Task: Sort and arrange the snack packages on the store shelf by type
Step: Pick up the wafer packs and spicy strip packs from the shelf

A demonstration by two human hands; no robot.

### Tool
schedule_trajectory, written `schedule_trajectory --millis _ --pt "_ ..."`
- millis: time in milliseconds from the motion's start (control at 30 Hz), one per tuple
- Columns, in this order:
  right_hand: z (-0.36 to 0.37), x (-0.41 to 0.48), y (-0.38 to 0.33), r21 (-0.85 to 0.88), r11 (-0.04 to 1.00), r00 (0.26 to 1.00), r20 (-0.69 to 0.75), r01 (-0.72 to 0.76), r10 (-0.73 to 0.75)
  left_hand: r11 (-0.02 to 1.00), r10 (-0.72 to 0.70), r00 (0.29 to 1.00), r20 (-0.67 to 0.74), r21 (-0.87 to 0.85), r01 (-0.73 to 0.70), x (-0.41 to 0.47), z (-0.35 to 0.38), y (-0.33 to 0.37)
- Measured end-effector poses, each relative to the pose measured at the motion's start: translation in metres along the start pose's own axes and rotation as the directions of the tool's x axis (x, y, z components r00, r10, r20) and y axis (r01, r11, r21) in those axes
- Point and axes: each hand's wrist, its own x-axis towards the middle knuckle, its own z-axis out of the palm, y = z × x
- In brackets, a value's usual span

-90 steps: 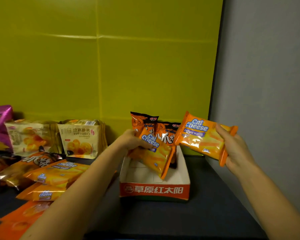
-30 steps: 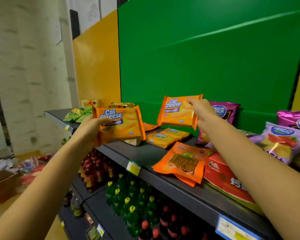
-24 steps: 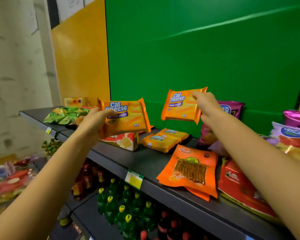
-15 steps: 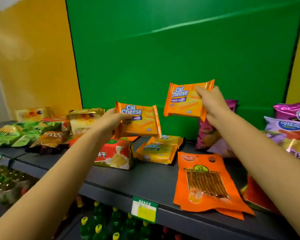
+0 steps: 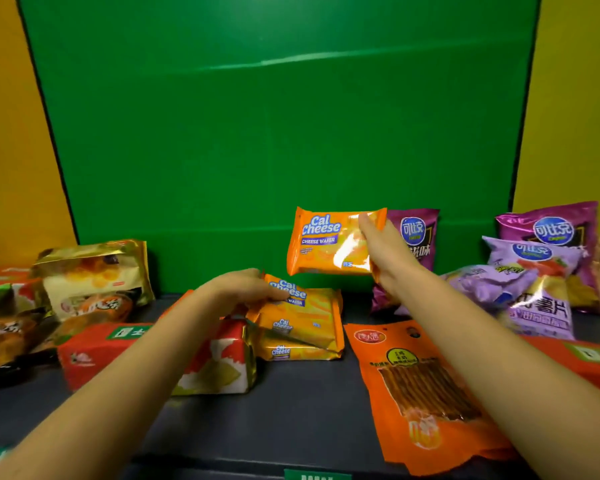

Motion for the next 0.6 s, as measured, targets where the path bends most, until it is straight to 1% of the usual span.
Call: schedule_trajectory --millis 33,67,233,300,400,500,600 --pt "0.003 0.002 0.004 0.008 0.999 0.999 0.007 -0.033 0.033 0.987 0.009 1.0 -0.021 0.159 -0.006 0.002 -0.002 0.0" --pt "0.006 0.005 0.009 0.023 0.997 0.998 0.011 -0.068 0.068 0.969 0.01 1.0 -0.029 0.246 -0.003 0.004 -0.002 -0.001" --pt "0.021 0.016 0.024 0.079 0.961 0.964 0.029 -0.265 0.263 0.894 0.011 0.999 0.033 0.447 -0.024 0.006 0.002 0.001" --pt "0.025 0.021 0.031 0.031 0.944 0.944 0.037 -0.328 0.327 0.868 0.012 0.998 0.057 0.494 -0.039 0.005 0.004 0.002" --pt "0.027 0.027 0.041 -0.063 0.923 0.922 0.054 -0.38 0.383 0.824 -0.005 0.997 0.071 0.566 -0.036 0.004 0.005 0.003" --pt "0.029 0.032 0.052 -0.12 0.911 0.911 0.08 -0.393 0.404 0.789 -0.018 0.997 0.074 0.613 -0.031 0.005 0.004 0.002" --pt "0.032 0.034 0.062 -0.155 0.905 0.911 0.062 -0.396 0.409 0.791 -0.02 0.999 0.037 0.612 -0.007 0.005 0.006 0.002"
